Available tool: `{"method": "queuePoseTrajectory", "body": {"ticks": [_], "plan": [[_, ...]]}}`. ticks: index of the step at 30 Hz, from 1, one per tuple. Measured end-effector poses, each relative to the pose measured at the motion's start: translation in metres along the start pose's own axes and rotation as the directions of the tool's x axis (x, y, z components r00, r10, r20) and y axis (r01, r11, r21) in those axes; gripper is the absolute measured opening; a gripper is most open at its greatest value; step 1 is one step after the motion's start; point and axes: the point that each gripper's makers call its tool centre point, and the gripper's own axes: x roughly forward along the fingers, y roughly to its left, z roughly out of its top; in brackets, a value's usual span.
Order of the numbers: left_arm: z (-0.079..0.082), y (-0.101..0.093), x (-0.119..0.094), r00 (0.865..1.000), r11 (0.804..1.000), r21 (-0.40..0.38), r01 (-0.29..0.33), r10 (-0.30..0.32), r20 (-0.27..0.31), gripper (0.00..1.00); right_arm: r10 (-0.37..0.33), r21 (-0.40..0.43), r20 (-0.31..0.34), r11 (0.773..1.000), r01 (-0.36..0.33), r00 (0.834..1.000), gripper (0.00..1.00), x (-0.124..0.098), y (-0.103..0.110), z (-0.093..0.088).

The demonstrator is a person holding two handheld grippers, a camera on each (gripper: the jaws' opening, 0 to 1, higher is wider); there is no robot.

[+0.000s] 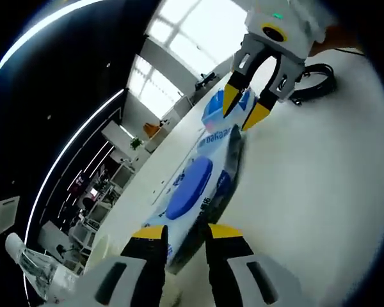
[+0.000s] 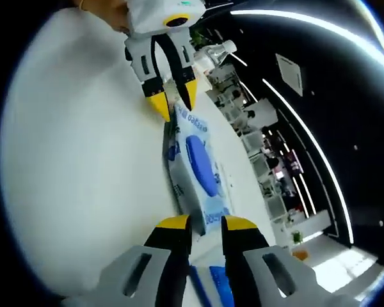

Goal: Arrange the tabletop items into an orderly group along one side of the table until the central work area is clear of visible clutter.

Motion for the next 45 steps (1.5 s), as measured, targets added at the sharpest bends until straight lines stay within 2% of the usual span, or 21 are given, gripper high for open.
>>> {"method": "queuePoseTrajectory", "body": {"ticks": [3,6,11,13,15,18,23,24,25,31,32,34,35,37,40,43,45], "plan": [[-0.001,0.003,0.003,1.000,1.000,0.006,-0.013,0.013,-0.003,0.16,-0.003,-0.021,0.001,1.000,0.003,1.000,0.16,0.001,0.002,0.001],[0.001,0.003,0.004,1.000,1.000,0.007,-0.007,0.007,0.004,0.15,-0.011,-0.066,-0.012,0.998,0.010,1.000,0.15,0.004,0.000,0.001],[0.000,0.000,0.009,1.000,1.000,0.024,0.001,-0.001,-0.007,0.15,-0.001,-0.053,-0.018,0.999,0.000,1.000,0.12,0.012,0.002,-0.001],[-0.001,-0.006,0.010,1.000,0.999,-0.023,0.031,-0.031,-0.002,0.16,0.008,-0.074,-0.027,0.997,-0.010,1.000,0.08,0.016,0.004,-0.004],[-0.001,-0.003,0.011,1.000,0.999,-0.025,0.025,-0.025,0.002,0.16,0.007,-0.074,-0.025,0.997,-0.009,1.000,0.04,0.018,0.004,-0.005],[-0.001,0.000,0.014,1.000,1.000,-0.014,0.019,-0.019,-0.005,0.16,0.003,-0.051,-0.020,0.999,-0.004,1.000,0.04,0.019,0.002,-0.006],[-0.001,-0.001,0.018,0.999,0.999,-0.015,0.040,-0.041,-0.022,0.14,0.000,-0.062,-0.032,0.998,-0.002,0.999,0.01,0.018,0.000,-0.007],[-0.002,-0.003,0.019,0.999,0.999,-0.007,0.045,-0.046,-0.026,0.13,-0.008,-0.004,-0.032,1.000,0.008,0.999,0.01,0.017,-0.001,-0.007],[-0.002,-0.004,0.019,0.998,0.999,0.002,0.047,-0.047,-0.031,0.12,-0.007,0.018,-0.034,1.000,0.007,0.999,0.00,0.016,-0.002,-0.006],[0.000,-0.008,0.018,0.998,0.993,0.109,0.041,-0.035,-0.050,0.04,-0.011,-0.004,-0.029,1.000,0.011,1.000,0.00,0.014,-0.001,-0.006],[0.002,-0.006,0.019,0.999,0.985,0.168,0.028,-0.021,-0.043,0.02,-0.016,-0.006,-0.027,1.000,0.016,1.000,0.00,0.013,-0.001,-0.005],[0.003,-0.006,0.019,0.999,0.975,0.220,0.009,0.001,-0.047,0.00,-0.024,-0.005,-0.019,1.000,0.024,1.000,0.00,0.011,-0.002,-0.004],[0.006,-0.004,0.019,0.999,0.960,0.280,-0.016,0.028,-0.040,0.00,-0.031,-0.012,-0.017,0.999,0.031,0.999,0.00,0.010,-0.002,-0.004],[0.010,-0.004,0.020,0.998,0.943,0.331,-0.043,0.054,-0.026,0.00,-0.050,-0.039,-0.021,0.998,0.050,0.999,0.00,0.007,-0.005,-0.005],[0.016,-0.005,0.019,0.997,0.916,0.394,-0.074,0.083,-0.005,0.00,-0.058,-0.027,-0.022,0.998,0.058,0.998,0.00,0.003,-0.009,-0.008],[0.027,-0.005,0.014,0.992,0.871,0.477,-0.121,0.123,0.027,0.00,-0.076,-0.009,-0.015,0.997,0.076,0.997,0.00,-0.002,-0.012,-0.010],[0.033,-0.004,0.012,0.989,0.821,0.553,-0.144,0.145,0.042,0.00,-0.080,-0.004,-0.018,0.997,0.080,0.997,0.00,-0.004,-0.013,-0.011]]}}
